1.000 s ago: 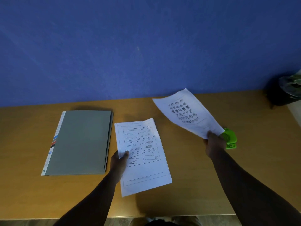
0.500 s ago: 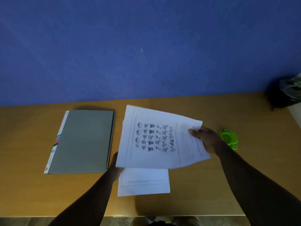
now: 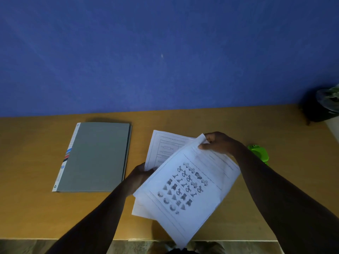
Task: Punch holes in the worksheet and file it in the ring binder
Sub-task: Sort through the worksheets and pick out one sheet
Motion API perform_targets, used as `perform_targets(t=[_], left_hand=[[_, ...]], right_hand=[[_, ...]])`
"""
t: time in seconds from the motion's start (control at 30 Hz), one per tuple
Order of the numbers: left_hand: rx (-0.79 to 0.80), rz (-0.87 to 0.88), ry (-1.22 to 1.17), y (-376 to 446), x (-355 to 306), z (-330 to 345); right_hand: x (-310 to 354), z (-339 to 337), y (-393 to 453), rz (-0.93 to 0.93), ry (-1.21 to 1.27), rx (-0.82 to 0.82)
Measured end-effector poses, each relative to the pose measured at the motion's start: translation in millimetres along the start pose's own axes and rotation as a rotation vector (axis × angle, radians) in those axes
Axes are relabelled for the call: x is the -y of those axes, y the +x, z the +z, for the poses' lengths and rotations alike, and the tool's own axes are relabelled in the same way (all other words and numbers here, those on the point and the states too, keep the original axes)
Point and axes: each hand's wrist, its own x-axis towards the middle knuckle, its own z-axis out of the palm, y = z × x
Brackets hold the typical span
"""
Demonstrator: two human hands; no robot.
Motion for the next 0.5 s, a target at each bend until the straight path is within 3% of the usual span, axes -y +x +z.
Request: perform_targets(t=[0.23,0.5], left_hand=[[0.082,0.063,-0.036,-4.0,-20.1,8.6],[0.097,0.087,-0.045,-2.2,-29.8,18.2]], right_hand=[[29.9,-1.6,7.0,-0.128,-0.176,-0.152],[39.6,7.5,14.4,-0.14,-0.109,-0.271]])
